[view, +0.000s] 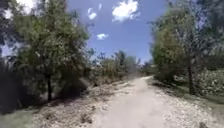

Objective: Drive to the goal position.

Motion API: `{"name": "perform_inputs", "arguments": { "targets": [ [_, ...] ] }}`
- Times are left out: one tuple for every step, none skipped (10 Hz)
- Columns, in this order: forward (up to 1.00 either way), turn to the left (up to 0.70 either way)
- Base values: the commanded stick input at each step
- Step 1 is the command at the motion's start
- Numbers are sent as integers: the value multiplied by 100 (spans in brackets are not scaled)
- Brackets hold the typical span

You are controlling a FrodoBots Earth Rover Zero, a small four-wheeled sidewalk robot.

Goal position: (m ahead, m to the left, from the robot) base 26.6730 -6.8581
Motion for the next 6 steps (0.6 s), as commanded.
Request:
{"name": "perform_inputs", "arguments": {
  "targets": [
    [45,0],
    [45,0],
    [45,0],
    [45,0],
    [45,0],
    [45,0]
  ]
}}
